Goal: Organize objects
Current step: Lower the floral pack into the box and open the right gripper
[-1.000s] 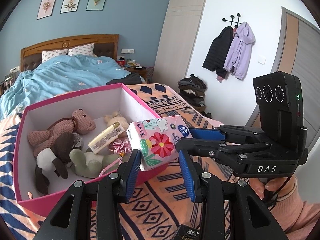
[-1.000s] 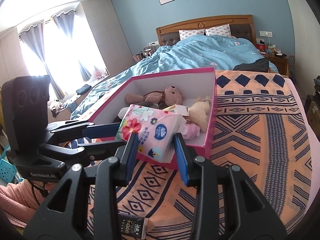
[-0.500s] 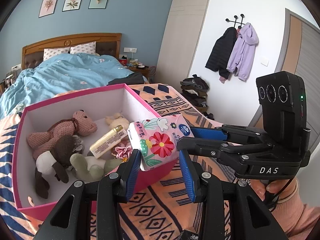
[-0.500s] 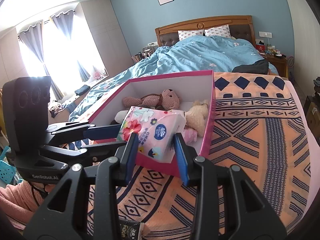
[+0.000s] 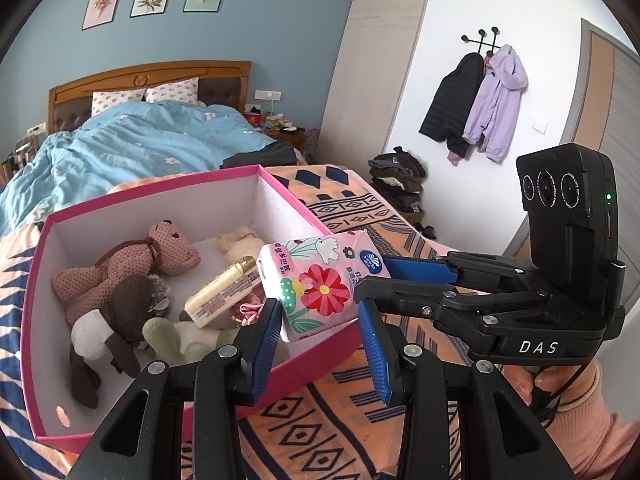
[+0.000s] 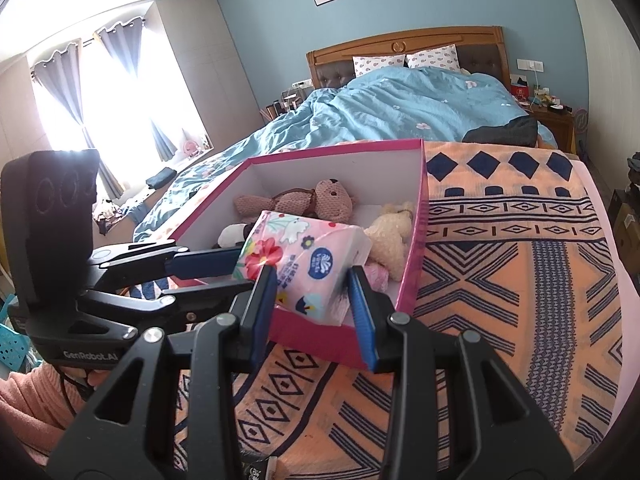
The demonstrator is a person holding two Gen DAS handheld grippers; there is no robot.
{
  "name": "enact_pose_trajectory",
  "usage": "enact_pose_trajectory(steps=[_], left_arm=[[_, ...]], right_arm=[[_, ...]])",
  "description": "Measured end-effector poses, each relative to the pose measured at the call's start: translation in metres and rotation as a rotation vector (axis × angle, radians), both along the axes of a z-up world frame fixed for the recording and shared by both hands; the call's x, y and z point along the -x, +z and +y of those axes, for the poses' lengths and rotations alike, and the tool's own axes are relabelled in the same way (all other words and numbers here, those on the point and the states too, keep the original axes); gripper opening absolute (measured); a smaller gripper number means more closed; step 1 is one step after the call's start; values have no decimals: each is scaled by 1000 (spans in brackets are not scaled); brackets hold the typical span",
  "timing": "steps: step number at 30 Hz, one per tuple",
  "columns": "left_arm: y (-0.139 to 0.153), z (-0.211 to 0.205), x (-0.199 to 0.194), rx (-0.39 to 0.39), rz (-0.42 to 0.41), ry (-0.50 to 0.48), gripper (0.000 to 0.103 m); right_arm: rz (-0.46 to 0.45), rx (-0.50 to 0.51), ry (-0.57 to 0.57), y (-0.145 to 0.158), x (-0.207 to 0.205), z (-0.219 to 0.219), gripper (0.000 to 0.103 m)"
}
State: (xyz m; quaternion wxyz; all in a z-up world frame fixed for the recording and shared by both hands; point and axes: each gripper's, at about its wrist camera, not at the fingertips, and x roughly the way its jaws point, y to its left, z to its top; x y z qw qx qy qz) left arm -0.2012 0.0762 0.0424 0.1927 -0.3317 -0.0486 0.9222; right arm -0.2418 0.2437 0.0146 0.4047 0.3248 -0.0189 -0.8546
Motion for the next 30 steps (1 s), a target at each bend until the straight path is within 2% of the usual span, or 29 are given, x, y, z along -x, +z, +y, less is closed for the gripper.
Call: enact_pose_trajectory(steps=[20,30], left_arm=[[-15,-2,26,0,-53,24,39],[-27,-7,35,-16,-98,38,39]], right_arm=[[-34,-40,-30,-15,24,-7,40],[-20,-71,-52,-19,28,-14,40]])
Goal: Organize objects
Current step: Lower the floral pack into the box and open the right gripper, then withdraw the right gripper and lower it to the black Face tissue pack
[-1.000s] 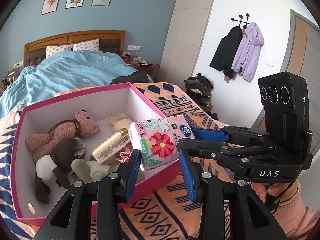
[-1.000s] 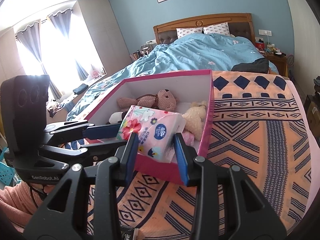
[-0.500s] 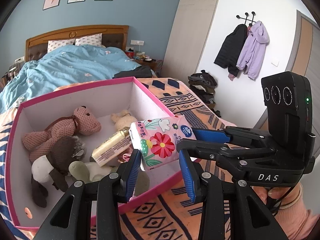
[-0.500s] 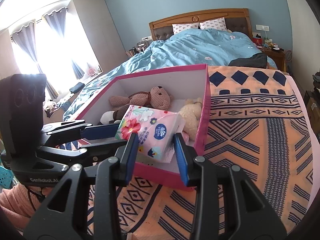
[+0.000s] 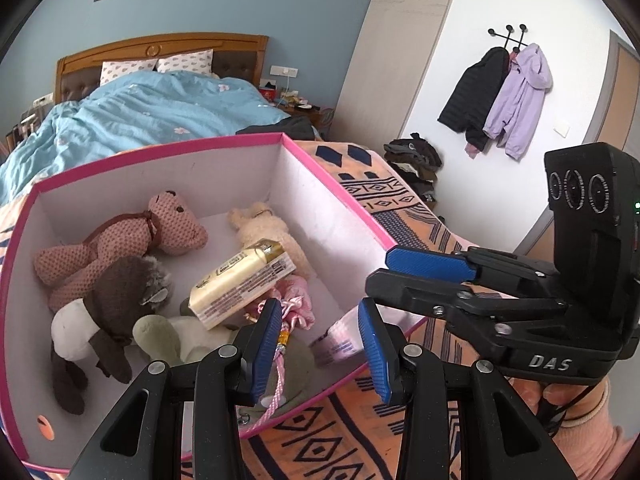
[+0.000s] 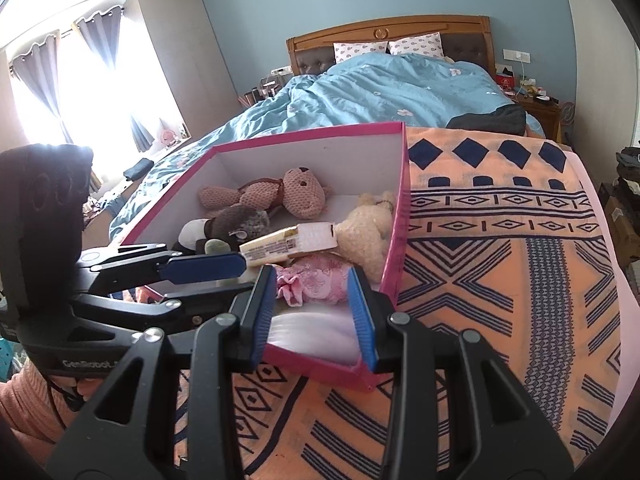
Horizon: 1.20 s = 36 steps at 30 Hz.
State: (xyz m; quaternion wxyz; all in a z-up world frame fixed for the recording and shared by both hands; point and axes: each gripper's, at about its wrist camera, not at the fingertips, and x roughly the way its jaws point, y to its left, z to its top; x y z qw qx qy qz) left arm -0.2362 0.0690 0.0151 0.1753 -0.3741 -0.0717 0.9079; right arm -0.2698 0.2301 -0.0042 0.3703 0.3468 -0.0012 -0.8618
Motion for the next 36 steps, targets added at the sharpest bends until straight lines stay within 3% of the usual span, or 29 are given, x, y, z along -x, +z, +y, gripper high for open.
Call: enact_pose_trajectory(steps=[5,15,21,26,36], left_arm=[[0,-1,-5,7,22,-2,40],[12,2,-42,71,125,13,56],[20,7,-71,120,187,15,69],[19,4,-92,126,206,24,87],[-25,12,-129,150,82,-24,89]], right_arm=[[-3,15,5,1,-4,3,40],[-22,73,17,2,-19,19,46],[-6,98,37,8,-38,26,53],[-3,110,66,7,-58,29,60],[-111,55,122,-38,-92,30,71]])
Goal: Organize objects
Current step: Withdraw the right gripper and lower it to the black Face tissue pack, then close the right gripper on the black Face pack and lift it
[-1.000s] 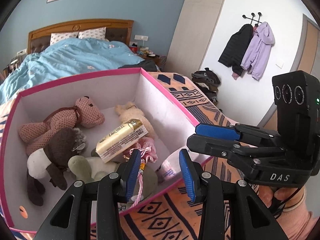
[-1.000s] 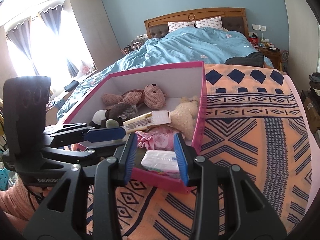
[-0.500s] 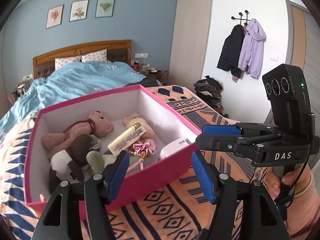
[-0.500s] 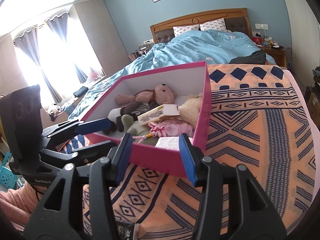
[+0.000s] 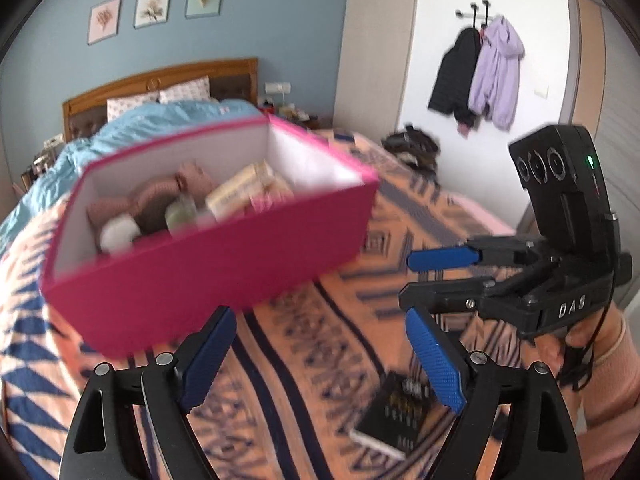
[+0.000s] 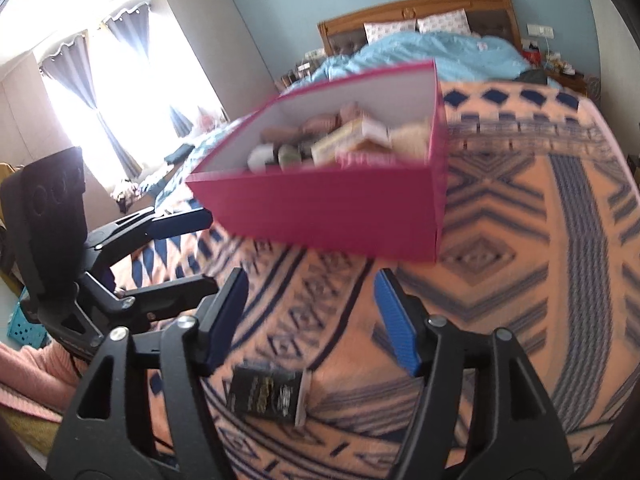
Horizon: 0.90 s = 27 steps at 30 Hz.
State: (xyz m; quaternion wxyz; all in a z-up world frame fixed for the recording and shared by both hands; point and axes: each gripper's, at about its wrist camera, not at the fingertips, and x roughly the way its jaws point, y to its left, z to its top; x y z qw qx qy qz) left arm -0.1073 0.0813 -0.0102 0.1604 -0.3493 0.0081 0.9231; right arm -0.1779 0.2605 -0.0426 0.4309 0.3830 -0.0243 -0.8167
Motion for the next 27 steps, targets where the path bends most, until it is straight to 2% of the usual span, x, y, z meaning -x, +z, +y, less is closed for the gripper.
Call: enact_pose_trajectory(steps=[3,6,15,19,22,23,27], left_arm=[[-21,1,-10,16,-55,-4,89],[-33,1,-18,-35,-111,-26,89],[-51,10,-34,-63,-197,-54,87],[-51,14,-40,-76,-197,-66,78],[-50,15,-40,-64,-199,-57,58],[-51,16,-40,-67,-204,-61,57],[-56,18,-40,-76,-240,-75,49]], right_arm=[[-50,-20,0,-20,-6,2,73],[-97,-18,-6,-35,-10,6,73],[-140,-16,-4,-49,-19,10,73],[-142,-33,12,-51,-26,8,73],[-139,-34,24,-52,-30,7,73],[-137,-36,31,-52,-32,7,73],[-136,-40,51,-53,-37,3,61]])
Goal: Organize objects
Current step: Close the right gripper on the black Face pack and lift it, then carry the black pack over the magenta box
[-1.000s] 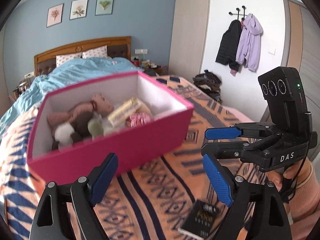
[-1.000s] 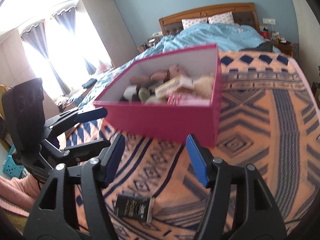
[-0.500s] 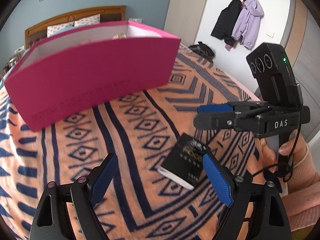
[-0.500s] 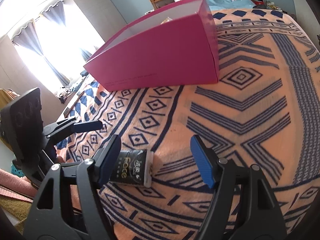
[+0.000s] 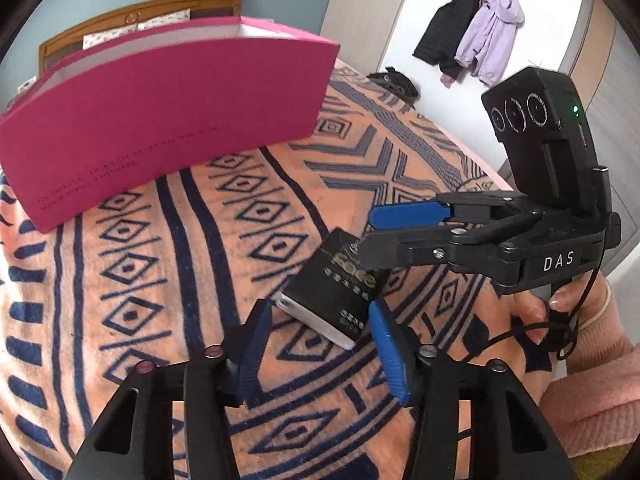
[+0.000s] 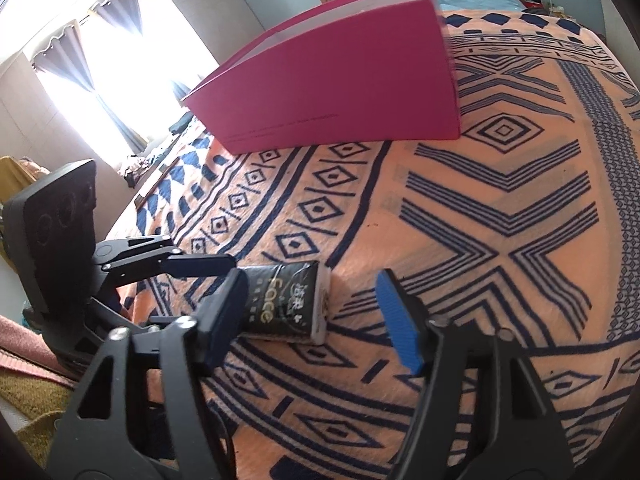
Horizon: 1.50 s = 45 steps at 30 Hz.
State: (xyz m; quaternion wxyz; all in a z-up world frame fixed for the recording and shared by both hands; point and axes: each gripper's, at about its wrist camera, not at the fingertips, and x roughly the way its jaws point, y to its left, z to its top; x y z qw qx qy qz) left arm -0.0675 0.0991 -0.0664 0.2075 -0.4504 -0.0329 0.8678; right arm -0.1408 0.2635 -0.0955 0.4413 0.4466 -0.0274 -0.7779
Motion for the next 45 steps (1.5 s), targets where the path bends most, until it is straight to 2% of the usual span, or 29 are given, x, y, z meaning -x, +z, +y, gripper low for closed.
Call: enact_pose_trajectory(steps=[2,4,7,26,32,37,45], left_arm=[[-2,0,0,-18,-10,-9,43],[-2,-1,2,-32,-18,-11,39],[-2,-2,3,-48,-19,-7,34],[-3,-16,24,-32,-11,83,32],[-5,-18,28,-47,-18,83,32],[-4,-18,29,-56,-12,78,31],[9,-21,25,-59,39,71,31]], right_arm=[[-8,-6,13,-2,-2,-3,57],[-20,-8,28,-5,-3,-6,46],[-37,-11,38,-10,-4,-9,44],[-73,30,-21,-9,8,-10,40],[-73,33,-33,-11,8,-11,40],[-72,27,-35,-11,9,-12,33],[-50,33,-35,-2,8,-14,33]])
